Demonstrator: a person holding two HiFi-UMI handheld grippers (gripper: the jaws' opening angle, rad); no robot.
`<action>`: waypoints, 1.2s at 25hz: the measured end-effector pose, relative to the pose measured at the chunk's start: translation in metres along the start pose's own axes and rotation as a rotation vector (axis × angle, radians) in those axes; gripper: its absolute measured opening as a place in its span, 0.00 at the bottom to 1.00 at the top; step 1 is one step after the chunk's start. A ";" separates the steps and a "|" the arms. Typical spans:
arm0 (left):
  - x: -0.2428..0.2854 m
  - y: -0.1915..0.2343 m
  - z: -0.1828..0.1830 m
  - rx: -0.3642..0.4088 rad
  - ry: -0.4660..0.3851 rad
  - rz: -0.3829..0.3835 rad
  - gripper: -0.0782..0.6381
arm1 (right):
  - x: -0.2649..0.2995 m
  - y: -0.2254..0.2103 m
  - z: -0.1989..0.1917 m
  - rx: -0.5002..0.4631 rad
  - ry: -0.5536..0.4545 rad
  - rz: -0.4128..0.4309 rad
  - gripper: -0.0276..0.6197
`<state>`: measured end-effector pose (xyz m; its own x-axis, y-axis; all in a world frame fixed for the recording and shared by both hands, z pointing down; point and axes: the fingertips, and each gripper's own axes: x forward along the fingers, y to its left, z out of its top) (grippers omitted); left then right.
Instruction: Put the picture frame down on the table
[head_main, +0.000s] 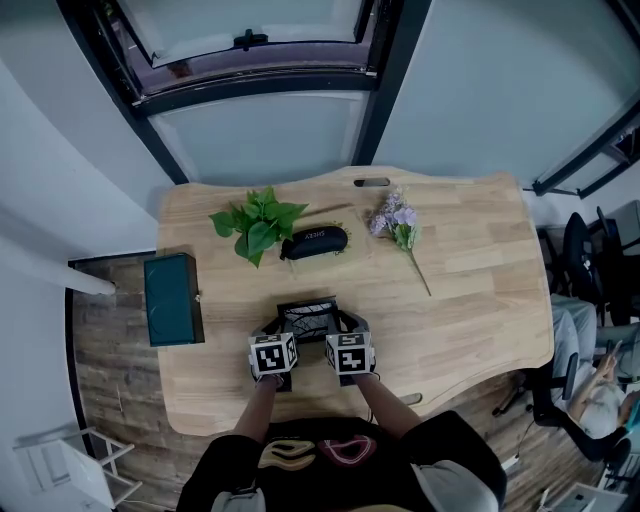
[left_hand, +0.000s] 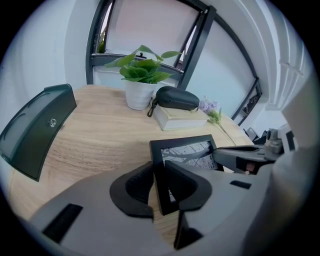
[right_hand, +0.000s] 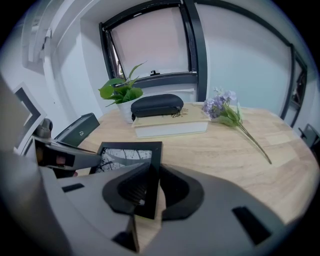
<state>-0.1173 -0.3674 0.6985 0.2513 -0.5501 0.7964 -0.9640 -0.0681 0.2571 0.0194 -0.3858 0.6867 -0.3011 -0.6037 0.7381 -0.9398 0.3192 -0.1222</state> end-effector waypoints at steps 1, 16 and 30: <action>0.001 0.000 0.000 0.000 0.003 0.001 0.22 | 0.001 0.000 0.000 0.000 0.003 0.001 0.16; 0.008 0.003 -0.003 -0.007 0.025 -0.001 0.22 | 0.011 -0.001 -0.006 0.004 0.037 0.002 0.16; 0.014 0.006 -0.008 -0.024 0.052 0.009 0.22 | 0.018 -0.001 -0.016 0.050 0.089 0.015 0.16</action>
<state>-0.1189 -0.3689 0.7158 0.2470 -0.5064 0.8262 -0.9641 -0.0431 0.2619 0.0179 -0.3853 0.7113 -0.3015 -0.5310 0.7919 -0.9429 0.2895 -0.1649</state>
